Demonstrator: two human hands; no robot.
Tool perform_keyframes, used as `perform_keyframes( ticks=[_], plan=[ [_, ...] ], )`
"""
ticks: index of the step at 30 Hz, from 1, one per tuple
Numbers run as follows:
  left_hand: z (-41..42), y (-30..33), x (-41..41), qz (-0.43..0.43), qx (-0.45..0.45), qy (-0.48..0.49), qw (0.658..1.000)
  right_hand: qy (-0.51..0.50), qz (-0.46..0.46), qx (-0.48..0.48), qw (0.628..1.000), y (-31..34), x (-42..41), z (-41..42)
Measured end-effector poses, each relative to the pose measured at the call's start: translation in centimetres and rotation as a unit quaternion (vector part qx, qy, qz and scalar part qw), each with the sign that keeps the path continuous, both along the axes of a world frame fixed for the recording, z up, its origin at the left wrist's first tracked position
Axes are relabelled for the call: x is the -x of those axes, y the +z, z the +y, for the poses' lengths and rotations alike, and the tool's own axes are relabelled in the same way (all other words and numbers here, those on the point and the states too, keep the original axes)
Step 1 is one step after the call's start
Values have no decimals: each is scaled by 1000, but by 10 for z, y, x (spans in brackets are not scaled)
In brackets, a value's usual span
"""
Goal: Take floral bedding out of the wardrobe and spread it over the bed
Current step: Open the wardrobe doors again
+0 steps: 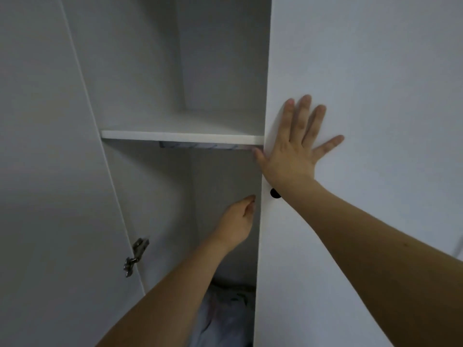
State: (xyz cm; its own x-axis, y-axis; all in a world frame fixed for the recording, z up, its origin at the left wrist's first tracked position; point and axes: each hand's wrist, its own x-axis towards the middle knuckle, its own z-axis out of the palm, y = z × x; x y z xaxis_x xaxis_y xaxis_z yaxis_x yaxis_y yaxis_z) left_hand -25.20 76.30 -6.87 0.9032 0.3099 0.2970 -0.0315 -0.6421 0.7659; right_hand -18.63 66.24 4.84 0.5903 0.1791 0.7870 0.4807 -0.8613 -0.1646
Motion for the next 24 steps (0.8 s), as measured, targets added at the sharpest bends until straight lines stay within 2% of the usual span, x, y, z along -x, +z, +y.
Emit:
perform_keyframes(
  ticks=[3,5,8,13,19,21,24],
  plan=[
    [-5,-4,-5,-9,91,-90,992,-22,-2,-9,1000,-2,0,3],
    [-8,-5,-8,-4,132,-87,987,-30,0,-12,999,-1,2,3],
    [-6,-5,-10,-8,136,-62,989,-22,6,-9,1000,0,7,1],
    [-2,-3,4,7,186,-88,978,-9,-1,-5,1000,-5,21,-6],
    [1,-2,37,62,299,-177,936,-3,-17,-30,999,-8,52,-25],
    [1,2,47,84,306,-222,922,2,-30,-45,999,-9,67,-35],
    [-9,8,58,123,265,-287,912,33,-37,-67,997,-11,91,-57]
  ],
)
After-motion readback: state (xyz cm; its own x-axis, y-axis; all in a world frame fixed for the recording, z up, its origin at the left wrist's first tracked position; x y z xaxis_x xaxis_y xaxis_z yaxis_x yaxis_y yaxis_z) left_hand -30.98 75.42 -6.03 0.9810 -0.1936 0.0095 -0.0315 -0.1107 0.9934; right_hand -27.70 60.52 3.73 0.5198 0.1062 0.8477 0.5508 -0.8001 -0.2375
